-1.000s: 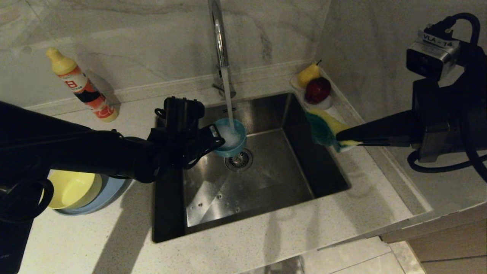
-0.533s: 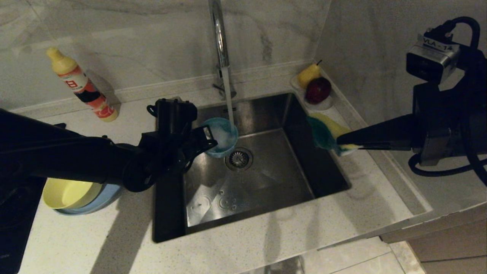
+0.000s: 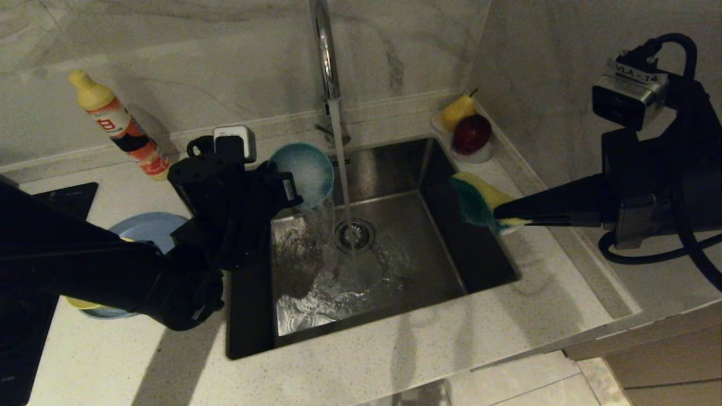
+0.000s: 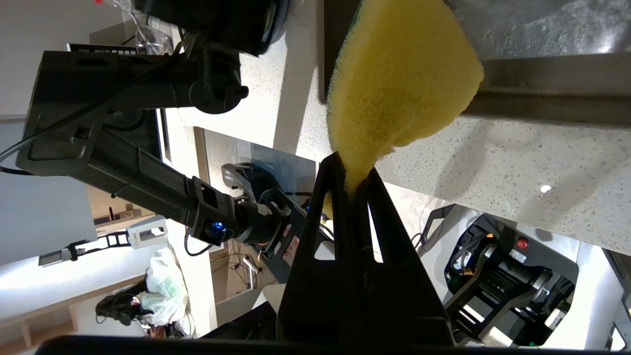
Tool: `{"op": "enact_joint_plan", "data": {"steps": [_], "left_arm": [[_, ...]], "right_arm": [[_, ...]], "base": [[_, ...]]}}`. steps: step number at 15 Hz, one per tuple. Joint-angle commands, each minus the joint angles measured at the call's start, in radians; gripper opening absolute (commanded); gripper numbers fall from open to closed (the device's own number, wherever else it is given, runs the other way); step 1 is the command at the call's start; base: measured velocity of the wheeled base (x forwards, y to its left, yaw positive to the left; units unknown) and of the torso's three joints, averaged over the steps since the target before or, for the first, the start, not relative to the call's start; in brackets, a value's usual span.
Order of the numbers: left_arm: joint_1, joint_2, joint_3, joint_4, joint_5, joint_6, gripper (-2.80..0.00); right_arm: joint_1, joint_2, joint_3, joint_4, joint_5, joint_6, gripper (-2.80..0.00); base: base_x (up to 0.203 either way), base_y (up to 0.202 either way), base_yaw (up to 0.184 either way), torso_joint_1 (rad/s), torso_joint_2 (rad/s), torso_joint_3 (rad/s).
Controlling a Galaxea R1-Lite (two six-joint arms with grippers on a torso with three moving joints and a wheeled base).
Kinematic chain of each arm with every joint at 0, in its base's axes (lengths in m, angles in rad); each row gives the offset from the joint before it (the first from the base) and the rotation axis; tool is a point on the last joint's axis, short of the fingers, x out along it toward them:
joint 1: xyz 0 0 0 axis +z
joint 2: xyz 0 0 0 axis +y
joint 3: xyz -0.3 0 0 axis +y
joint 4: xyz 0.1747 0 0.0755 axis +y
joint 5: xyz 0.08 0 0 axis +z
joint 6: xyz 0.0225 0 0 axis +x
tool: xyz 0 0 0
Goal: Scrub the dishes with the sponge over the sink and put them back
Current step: Rinse the bowl
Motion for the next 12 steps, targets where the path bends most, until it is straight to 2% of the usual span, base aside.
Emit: {"op": "enact_joint_plan", "data": {"steps": [1,3,6,7,12], "left_arm": [[0.002,-0.003,0.026,-0.145,0.003,0.052,-2.8],[0.003,-0.012,0.031,-0.204,0.003,0.068,-2.8],[0.003,-0.033,0.06,-0.285,0.002,0.153,-2.8],[0.002,-0.028,0.076,-0.285,0.002,0.164,-2.8],[0.003,-0.055,0.085,-0.285,0.004,0.166,-2.8]], "right_arm": [[0.001,0.009,-0.003,0.002,0.003,0.003,-2.8],[0.001,0.01,-0.004,0.002,0.003,0.003,-2.8],[0.0,0.018,-0.002,0.002,0.003,0.002,-2.8],[-0.001,0.03,-0.006,0.002,0.003,0.0,-2.8],[0.001,0.061,-0.021,-0.01,0.003,-0.031,-2.8]], "base": [[0.0,0.0,0.0,0.0,0.0,0.0],[0.0,0.0,0.0,0.0,0.0,0.0],[0.0,0.0,0.0,0.0,0.0,0.0],[0.0,0.0,0.0,0.0,0.0,0.0],[0.0,0.0,0.0,0.0,0.0,0.0]]}}
